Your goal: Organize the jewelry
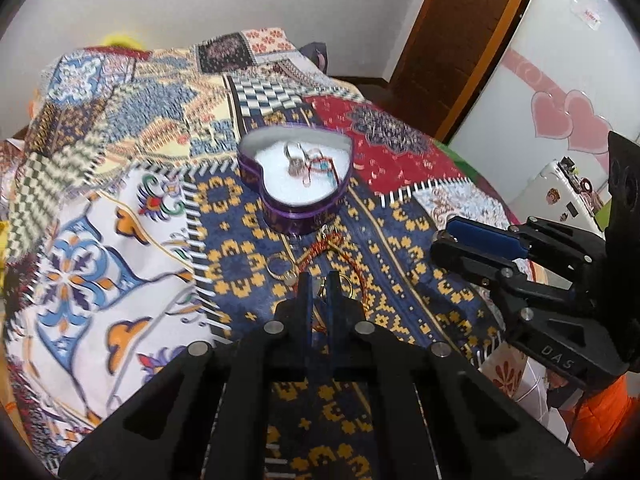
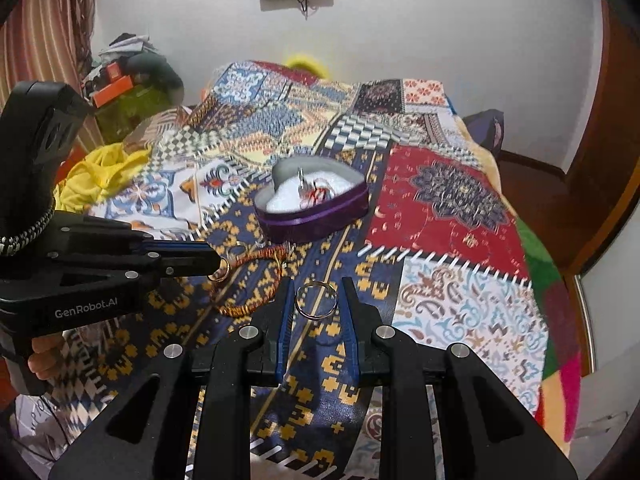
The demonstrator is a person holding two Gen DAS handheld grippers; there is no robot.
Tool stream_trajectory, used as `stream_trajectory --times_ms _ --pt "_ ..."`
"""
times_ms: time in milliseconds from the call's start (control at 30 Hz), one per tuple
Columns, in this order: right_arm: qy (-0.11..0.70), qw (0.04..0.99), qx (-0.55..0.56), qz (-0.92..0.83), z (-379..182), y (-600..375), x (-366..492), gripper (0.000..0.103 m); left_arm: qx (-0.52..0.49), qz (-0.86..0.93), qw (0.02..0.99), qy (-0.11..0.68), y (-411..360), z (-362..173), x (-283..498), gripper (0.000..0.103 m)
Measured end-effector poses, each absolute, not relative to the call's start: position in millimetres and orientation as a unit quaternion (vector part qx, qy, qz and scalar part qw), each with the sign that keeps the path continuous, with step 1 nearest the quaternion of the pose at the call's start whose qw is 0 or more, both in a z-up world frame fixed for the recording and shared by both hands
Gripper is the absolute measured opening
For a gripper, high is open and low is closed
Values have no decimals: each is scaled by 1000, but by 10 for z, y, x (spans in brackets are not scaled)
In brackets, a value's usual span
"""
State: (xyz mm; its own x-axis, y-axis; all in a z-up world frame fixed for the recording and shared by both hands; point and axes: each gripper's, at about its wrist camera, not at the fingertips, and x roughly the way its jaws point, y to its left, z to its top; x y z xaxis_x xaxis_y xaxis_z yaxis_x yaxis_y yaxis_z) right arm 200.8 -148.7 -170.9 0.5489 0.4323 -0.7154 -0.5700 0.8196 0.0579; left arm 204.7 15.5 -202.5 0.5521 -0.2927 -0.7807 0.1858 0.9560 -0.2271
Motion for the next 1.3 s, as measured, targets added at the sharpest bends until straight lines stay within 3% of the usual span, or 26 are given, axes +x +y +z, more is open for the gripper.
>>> stream_trajectory --times_ms 633,1300 --pt "312 905 -55 286 -1194 -1438 2111 20 -58 -120 909 394 300 -1526 2215 5" --pt "333 898 -35 284 -1392 -1344 2634 20 -63 -120 903 407 313 -1750 2680 5"
